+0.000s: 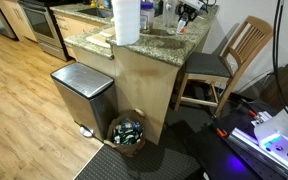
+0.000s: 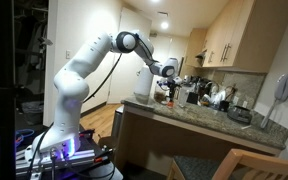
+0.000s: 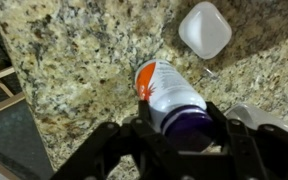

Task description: Pick the bottle and move it to the right then to the left on the counter

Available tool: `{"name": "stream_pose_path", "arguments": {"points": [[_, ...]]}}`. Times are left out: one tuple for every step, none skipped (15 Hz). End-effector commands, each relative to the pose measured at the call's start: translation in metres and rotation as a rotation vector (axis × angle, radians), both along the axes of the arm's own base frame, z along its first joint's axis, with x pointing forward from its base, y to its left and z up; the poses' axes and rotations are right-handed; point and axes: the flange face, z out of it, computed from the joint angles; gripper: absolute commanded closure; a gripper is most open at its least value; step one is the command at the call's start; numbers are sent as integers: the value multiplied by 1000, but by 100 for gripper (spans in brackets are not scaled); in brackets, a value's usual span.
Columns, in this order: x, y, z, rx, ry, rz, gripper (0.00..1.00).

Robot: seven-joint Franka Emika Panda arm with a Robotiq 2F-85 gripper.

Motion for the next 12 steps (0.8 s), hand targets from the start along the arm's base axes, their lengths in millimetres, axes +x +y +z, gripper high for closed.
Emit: {"name": "stream_pose_path", "arguments": {"points": [[12, 2, -3, 5, -16, 14, 73], [12, 4, 0, -1, -18, 18, 73], [12, 5, 2, -8, -22, 10, 67], [10, 9, 8, -7, -23, 17, 23], [8, 12, 13, -18, -27, 10, 22], [6, 15, 18, -25, -28, 8, 15], [2, 19, 25, -37, -10, -9, 8], [-2, 24, 33, -55, -8, -2, 1], [-3, 26, 39, -79, -13, -4, 0], [-6, 29, 50, -111, -20, -6, 0], [-10, 32, 60, -146, -24, -14, 0], [-17, 35, 76, -191, -29, -18, 0]]}}
